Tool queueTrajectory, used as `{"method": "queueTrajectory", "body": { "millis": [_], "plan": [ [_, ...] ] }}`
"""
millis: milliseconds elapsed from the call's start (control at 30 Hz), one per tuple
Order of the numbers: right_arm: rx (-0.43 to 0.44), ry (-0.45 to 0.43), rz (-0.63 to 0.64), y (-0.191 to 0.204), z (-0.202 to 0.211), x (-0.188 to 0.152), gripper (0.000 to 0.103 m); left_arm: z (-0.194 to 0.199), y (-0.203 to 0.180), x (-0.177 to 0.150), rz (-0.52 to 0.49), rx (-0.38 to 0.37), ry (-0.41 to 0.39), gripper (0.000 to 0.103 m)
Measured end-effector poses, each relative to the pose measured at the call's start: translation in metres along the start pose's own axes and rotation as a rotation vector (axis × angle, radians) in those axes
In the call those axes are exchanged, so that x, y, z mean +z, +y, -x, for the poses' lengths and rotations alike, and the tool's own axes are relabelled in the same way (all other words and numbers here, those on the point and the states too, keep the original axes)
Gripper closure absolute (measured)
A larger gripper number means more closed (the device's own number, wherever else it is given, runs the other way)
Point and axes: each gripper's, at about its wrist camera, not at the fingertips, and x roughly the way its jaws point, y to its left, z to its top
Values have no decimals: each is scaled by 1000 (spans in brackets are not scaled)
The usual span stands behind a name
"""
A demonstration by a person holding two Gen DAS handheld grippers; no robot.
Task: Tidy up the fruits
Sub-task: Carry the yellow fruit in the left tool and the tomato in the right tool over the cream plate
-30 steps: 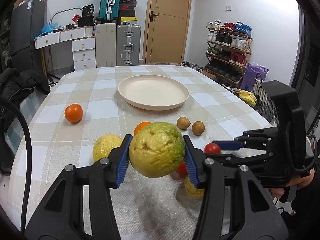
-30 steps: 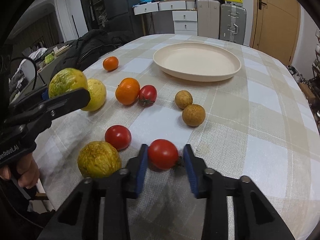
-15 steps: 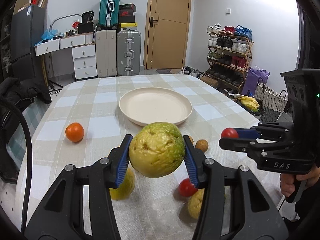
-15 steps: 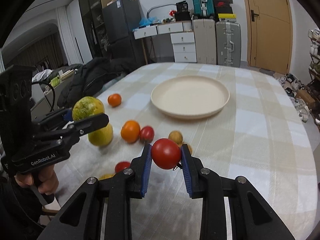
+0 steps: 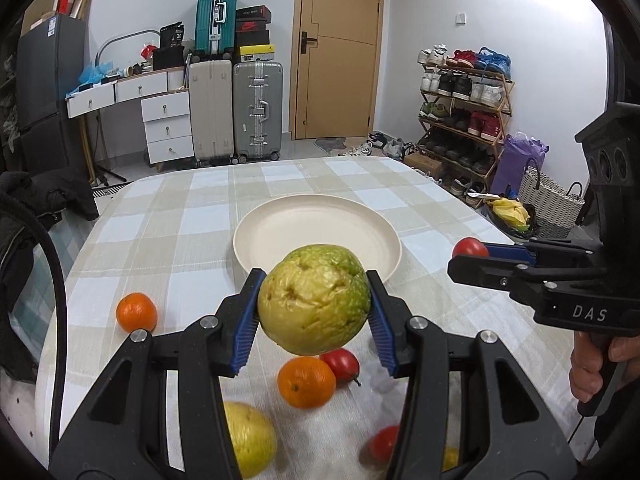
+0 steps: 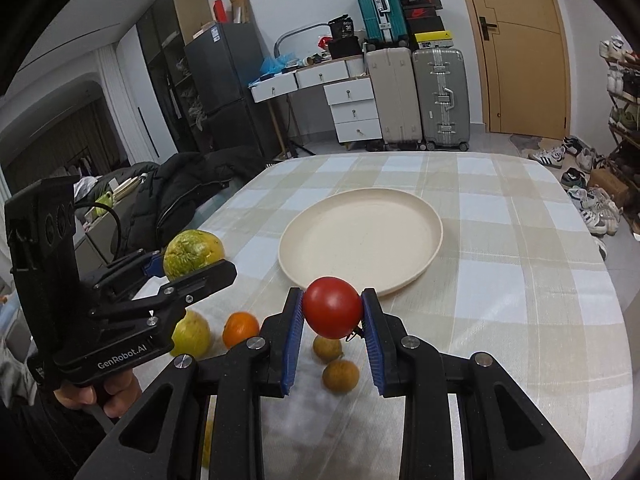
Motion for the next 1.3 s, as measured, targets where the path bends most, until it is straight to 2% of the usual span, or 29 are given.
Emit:
{"method": "queueTrajectory", "body": {
  "millis": [233,633,833,1033,1167,1300],
  "plan": [
    [8,16,-31,-11,-18,15,74,-37,3,14,21,-11,44,56],
    [-12,90,-112,-36,-61,32,74,-100,4,25,23,14,137,56],
    [-26,157,-131,-47,-92,33,74,-119,2,29,24,37,181,56],
    [-27,185,-155,-53,-111,31,74,-138,0,28,28,80,247,56],
    [-20,193,-180,-58,-114,31,74,-149,2,23,46,111,299,56],
    [-14,199,-183,-60,-114,31,74,-161,-7,20,10,134,338,56]
  ]
}}
